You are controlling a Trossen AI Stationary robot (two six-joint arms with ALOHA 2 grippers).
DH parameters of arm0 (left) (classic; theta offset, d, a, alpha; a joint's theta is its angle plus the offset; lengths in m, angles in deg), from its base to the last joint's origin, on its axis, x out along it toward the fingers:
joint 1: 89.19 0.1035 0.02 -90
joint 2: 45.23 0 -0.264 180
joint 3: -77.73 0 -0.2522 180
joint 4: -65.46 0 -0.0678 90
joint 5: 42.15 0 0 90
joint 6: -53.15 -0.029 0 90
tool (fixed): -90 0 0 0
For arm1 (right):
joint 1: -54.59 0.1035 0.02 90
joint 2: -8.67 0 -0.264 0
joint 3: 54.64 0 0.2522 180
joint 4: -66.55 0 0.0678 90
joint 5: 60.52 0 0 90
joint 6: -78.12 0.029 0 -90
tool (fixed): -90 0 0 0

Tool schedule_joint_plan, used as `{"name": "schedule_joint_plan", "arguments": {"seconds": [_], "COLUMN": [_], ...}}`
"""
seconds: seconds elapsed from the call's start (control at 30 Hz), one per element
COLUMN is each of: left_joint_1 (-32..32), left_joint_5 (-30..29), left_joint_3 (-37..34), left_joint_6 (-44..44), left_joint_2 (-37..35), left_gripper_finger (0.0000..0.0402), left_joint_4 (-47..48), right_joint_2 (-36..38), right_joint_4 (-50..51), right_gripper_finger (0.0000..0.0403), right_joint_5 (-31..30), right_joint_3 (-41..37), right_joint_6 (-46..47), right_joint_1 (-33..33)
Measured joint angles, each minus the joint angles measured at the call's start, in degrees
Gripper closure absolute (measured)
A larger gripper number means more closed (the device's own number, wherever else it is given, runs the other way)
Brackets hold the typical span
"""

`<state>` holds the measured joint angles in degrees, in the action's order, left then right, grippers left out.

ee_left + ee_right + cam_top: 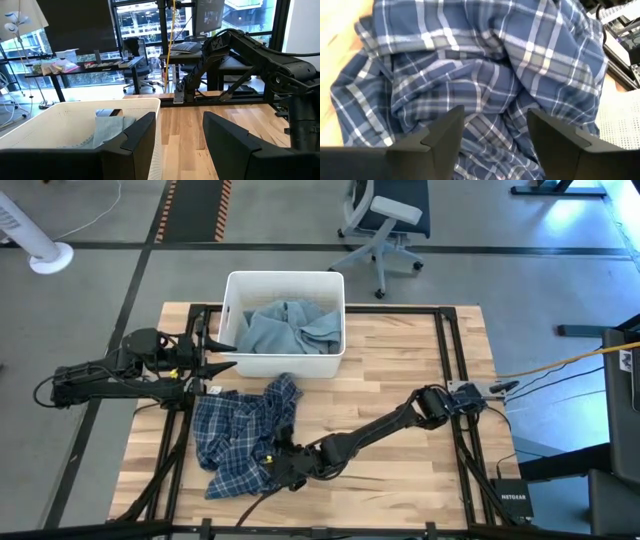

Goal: Sort clothes
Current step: Put the blue plaid shirt into the white bin

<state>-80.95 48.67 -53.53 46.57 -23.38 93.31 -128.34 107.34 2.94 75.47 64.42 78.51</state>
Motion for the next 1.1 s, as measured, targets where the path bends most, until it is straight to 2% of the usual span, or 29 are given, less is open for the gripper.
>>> {"name": "schedule_joint_plan", "arguments": {"seconds": [0.3, 0.37, 0.43, 0.6, 0.67, 0.9, 1.1], "left_joint_1": [0.01, -0.01, 0.01, 0.0, 0.01, -0.01, -0.01], "left_joint_5": [0.0, 0.0, 0.0, 0.0, 0.0, 0.0, 0.0], "left_joint_3": [0.0, 0.0, 0.0, 0.0, 0.0, 0.0, 0.0], "left_joint_6": [-0.01, -0.01, -0.01, -0.01, -0.01, -0.01, -0.01], "left_joint_2": [0.0, 0.0, 0.0, 0.0, 0.0, 0.0, 0.0], "left_gripper_finger": [0.0242, 0.0242, 0.0242, 0.0242, 0.0242, 0.0242, 0.0242], "left_joint_4": [0.02, 0.01, 0.02, 0.02, 0.02, 0.02, 0.02], "right_joint_2": [0.0, 0.0, 0.0, -0.04, -0.04, -0.04, -0.04], "right_joint_4": [0.88, 2.07, 3.98, 4.04, 4.05, 2.78, -5.62], "right_gripper_finger": [0.0051, 0.0021, 0.0008, 0.0032, 0.0039, 0.0042, 0.0042], "right_joint_5": [-0.17, 0.9, 4.54, 13.56, 14.59, 10.05, 6.45], "right_joint_3": [0.0, 0.0, 0.0, 0.0, 0.0, -1.96, -7.09], "right_joint_6": [0.01, 0.54, 1.46, 2.37, 4.83, 4.92, 2.62], "right_joint_1": [0.04, 0.04, 0.04, 0.23, 0.6, 0.85, -0.37]}}
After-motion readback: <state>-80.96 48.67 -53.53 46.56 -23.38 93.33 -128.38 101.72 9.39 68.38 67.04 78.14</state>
